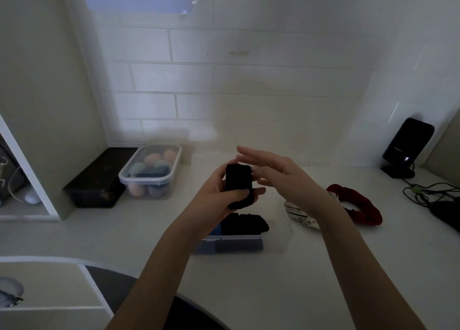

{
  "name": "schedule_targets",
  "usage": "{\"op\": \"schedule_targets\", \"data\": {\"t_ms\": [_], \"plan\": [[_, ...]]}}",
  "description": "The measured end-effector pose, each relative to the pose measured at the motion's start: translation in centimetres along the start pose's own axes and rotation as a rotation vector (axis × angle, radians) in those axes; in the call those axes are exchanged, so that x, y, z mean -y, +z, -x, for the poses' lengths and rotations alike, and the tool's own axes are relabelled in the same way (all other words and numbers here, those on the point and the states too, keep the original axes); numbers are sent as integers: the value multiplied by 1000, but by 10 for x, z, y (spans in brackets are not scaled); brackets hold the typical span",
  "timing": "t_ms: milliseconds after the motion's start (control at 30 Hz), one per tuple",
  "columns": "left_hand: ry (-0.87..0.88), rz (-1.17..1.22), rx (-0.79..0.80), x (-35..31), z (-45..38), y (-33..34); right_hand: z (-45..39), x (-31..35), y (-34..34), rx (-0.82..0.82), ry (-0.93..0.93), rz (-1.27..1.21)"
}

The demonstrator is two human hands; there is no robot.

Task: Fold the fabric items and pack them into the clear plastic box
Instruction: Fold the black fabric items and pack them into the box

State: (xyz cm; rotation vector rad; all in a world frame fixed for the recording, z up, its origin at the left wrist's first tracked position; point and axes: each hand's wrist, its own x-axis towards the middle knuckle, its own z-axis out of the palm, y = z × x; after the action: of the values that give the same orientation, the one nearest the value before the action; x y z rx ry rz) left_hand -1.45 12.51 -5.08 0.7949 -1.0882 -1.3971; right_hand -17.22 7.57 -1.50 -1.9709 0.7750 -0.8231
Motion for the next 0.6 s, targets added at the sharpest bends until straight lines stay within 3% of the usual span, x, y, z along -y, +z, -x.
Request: {"op": "schedule_targets", "data": {"t_ms": [167, 367, 600], "plan": [[35, -172, -75, 0, -1, 5, -1, -7, 4, 50, 12, 117], [-24, -195, -81, 3, -2, 9, -2, -5, 4, 56, 42, 112], [6, -310, -72, 15, -7, 15, -3, -5, 2, -94, 71, 49]]}}
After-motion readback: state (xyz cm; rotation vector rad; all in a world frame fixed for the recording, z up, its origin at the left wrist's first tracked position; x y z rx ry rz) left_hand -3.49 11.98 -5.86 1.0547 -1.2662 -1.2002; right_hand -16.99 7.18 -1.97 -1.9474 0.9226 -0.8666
